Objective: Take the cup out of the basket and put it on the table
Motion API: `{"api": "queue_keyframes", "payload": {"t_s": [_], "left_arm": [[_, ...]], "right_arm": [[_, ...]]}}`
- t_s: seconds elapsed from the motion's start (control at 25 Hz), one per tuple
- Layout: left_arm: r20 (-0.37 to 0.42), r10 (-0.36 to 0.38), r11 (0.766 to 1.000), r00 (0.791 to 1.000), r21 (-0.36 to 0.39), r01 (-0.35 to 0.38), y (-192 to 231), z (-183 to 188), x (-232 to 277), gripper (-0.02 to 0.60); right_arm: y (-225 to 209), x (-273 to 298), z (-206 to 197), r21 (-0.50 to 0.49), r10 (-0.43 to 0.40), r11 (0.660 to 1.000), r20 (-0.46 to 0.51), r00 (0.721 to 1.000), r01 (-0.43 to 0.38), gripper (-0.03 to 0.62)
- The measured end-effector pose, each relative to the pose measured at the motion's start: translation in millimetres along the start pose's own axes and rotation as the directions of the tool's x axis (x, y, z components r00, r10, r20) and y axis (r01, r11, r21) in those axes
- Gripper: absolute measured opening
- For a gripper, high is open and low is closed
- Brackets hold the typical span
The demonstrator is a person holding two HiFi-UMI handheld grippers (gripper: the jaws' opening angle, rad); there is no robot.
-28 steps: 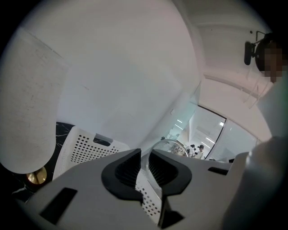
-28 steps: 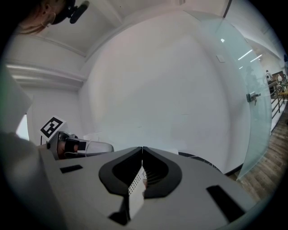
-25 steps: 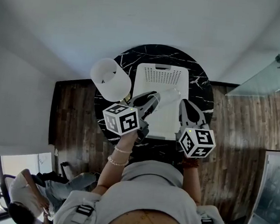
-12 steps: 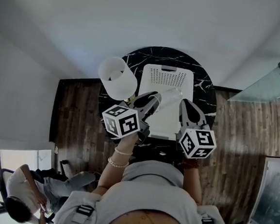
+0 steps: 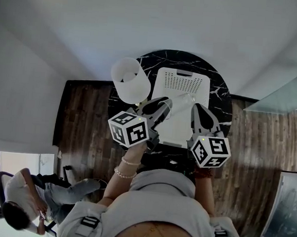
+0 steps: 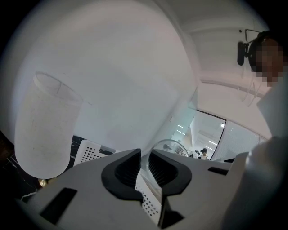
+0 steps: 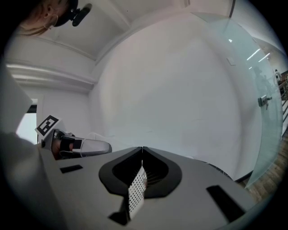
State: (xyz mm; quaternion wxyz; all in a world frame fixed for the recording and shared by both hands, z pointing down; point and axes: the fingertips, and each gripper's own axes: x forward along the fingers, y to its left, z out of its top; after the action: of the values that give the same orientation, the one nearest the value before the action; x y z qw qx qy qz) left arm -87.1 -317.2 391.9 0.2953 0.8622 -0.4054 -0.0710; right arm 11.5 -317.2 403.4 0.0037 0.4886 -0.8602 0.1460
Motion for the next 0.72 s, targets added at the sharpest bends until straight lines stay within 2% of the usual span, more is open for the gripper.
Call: {"api": "queue_keyframes", "payload": {"t_s": [0.72], "left_arm": [[0.002,-0.008,1.000,1.000,-0.006,0.008,-3.3,-0.7,-4.0,0.060]], "right_arm": [[2.7,1.7,1.3,-0.022,0.007,1.000,-0.008,1.000,-0.007,0.012]]}}
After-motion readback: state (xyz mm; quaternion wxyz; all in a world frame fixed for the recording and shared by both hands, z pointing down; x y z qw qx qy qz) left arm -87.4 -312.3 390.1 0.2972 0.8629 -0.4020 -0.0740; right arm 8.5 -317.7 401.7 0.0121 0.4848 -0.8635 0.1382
